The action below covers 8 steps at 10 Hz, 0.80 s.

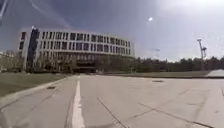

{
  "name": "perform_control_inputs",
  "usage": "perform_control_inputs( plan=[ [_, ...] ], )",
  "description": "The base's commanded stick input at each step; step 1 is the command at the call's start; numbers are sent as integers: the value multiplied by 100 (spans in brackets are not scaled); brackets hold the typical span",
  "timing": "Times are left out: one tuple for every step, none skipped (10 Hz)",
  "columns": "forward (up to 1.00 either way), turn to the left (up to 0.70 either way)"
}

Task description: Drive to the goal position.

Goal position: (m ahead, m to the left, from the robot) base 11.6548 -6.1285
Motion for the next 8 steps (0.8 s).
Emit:
perform_control_inputs(
  plan=[
    [70, 34],
    [70, 35],
    [70, 35],
    [70, 35],
    [70, 35],
    [70, 35],
    [70, 19],
    [70, 4]
  ],
)
